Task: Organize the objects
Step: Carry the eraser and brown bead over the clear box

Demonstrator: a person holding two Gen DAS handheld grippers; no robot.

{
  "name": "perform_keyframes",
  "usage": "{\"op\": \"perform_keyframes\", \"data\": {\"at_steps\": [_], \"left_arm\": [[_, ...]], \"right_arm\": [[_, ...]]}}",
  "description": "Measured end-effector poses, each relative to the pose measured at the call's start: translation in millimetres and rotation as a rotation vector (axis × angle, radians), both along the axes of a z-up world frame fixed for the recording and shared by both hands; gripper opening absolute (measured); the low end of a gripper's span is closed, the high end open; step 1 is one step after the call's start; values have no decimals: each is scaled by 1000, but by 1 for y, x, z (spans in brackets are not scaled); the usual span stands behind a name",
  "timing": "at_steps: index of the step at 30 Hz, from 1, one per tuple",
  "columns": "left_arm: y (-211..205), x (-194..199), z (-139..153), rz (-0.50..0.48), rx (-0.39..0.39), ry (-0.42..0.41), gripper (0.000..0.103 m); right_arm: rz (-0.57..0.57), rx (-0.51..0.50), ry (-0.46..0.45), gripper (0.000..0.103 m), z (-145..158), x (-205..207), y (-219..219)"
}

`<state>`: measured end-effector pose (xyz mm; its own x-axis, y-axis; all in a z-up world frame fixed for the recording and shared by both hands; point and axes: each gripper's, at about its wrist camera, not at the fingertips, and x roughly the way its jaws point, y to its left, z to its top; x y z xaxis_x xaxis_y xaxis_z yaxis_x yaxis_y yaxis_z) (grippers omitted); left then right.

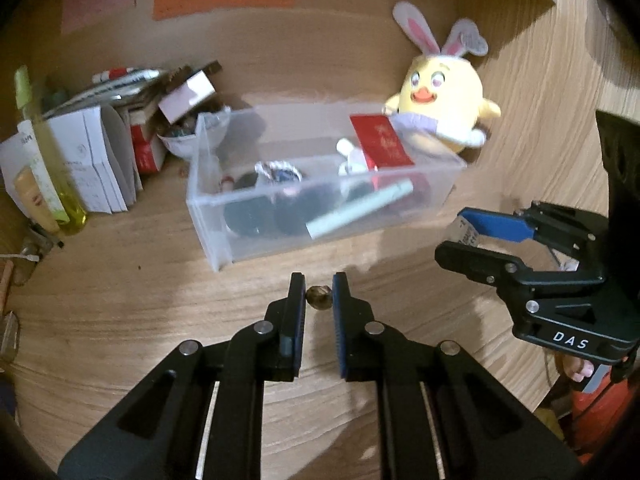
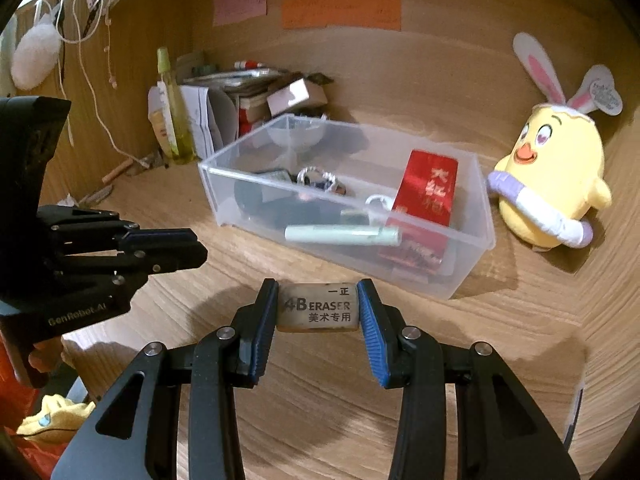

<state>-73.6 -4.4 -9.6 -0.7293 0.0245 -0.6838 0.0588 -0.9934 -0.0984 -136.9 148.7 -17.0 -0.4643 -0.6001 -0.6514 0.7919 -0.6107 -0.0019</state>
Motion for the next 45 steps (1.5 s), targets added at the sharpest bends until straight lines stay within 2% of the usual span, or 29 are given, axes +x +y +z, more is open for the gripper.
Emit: {"op": "perform_keyframes", "data": {"at_steps": [13,26,45], "left_arm": [[-9,1,45,30,-9,140,12],[-22,-13,65,54,-13,199,12],[-35,-58,45,84,-35,151,12]], "right_arm": [[-25,-90,58,37,36,-8,2],[-90,-155,86,37,68,-38,2],[-146,-79,-26,37,33,-87,-38]]}}
